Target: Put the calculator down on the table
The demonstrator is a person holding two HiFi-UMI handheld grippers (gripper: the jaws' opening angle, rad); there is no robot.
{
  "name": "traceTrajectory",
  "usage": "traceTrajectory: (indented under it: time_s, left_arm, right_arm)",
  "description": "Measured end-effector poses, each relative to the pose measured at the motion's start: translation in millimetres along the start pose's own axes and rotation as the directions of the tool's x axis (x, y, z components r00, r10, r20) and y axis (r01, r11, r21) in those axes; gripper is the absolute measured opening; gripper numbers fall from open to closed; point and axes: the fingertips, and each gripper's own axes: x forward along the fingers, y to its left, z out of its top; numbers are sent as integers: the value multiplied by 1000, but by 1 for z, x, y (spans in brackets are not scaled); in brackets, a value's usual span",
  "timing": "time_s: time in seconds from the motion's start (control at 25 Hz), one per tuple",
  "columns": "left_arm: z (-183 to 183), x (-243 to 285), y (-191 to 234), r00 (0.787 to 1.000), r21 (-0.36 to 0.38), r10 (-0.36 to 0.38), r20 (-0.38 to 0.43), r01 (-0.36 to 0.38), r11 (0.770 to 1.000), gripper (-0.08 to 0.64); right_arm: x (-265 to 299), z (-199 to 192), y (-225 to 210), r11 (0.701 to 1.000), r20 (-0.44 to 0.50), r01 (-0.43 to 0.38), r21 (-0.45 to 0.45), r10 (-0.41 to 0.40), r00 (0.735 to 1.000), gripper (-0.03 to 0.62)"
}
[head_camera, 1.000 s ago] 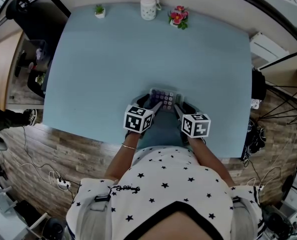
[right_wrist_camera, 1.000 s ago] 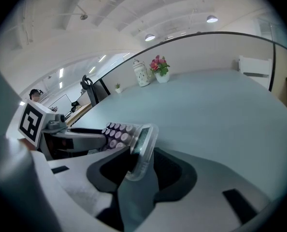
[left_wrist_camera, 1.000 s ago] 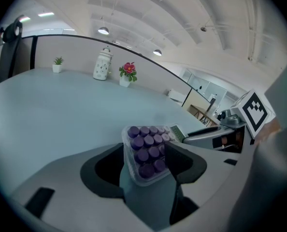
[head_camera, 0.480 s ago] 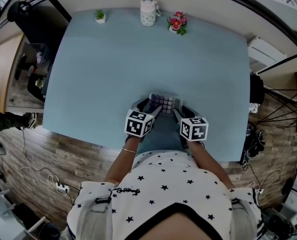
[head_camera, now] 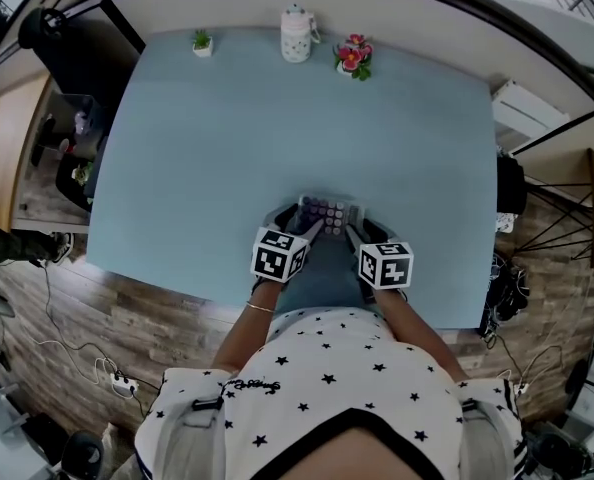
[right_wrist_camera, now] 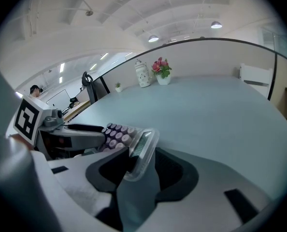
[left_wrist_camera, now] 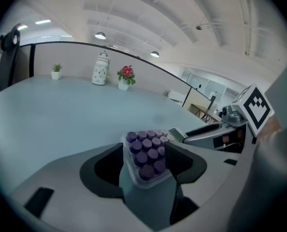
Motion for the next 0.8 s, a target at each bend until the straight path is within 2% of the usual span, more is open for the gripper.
traceTrajectory:
  time_s: [0.4, 0.8]
  left_arm:
    - [12, -5, -6, 998, -8, -26, 50, 26, 1000, 287]
    - [31, -23, -24, 988, -13, -81, 131, 83, 996, 287]
  right_arm:
    - [-5, 7, 0, 1000, 29, 16, -8, -16, 999, 201]
    - [-33, 28, -4, 999, 152, 19, 51, -26, 988, 186]
